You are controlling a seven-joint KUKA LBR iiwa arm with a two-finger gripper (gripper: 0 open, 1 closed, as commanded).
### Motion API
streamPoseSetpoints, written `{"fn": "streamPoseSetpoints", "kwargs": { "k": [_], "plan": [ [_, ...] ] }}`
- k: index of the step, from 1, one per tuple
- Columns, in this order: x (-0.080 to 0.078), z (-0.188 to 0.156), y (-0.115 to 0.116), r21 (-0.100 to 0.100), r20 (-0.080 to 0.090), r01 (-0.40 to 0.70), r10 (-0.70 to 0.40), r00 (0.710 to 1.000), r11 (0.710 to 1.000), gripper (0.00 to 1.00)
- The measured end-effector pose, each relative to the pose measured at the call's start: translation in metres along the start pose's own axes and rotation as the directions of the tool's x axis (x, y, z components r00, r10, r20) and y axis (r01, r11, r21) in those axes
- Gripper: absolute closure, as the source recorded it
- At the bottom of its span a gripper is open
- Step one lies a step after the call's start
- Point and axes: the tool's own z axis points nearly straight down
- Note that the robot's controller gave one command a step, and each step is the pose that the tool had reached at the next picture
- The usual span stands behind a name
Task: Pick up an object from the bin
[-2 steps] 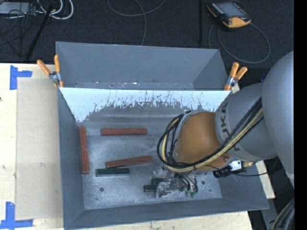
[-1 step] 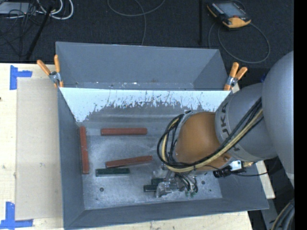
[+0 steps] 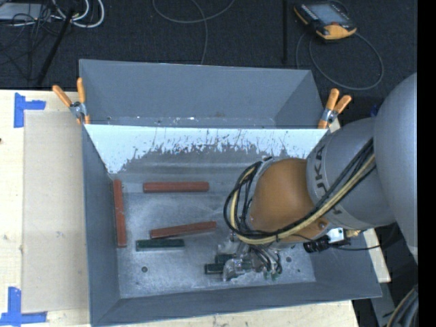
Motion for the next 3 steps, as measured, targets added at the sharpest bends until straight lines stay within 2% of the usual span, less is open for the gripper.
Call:
{"fn": "streamPoseSetpoints", "kwargs": {
  "k": [1,2,3],
  "plan": [
    [0.004,-0.013,-0.001,0.002,-0.016,0.000,0.000,1.000,1.000,1.00],
    [0.004,-0.029,-0.001,0.003,-0.020,0.000,0.000,1.000,1.000,1.00],
    [0.003,-0.046,-0.001,0.002,-0.016,0.000,0.000,1.000,1.000,1.00]
  ]
}}
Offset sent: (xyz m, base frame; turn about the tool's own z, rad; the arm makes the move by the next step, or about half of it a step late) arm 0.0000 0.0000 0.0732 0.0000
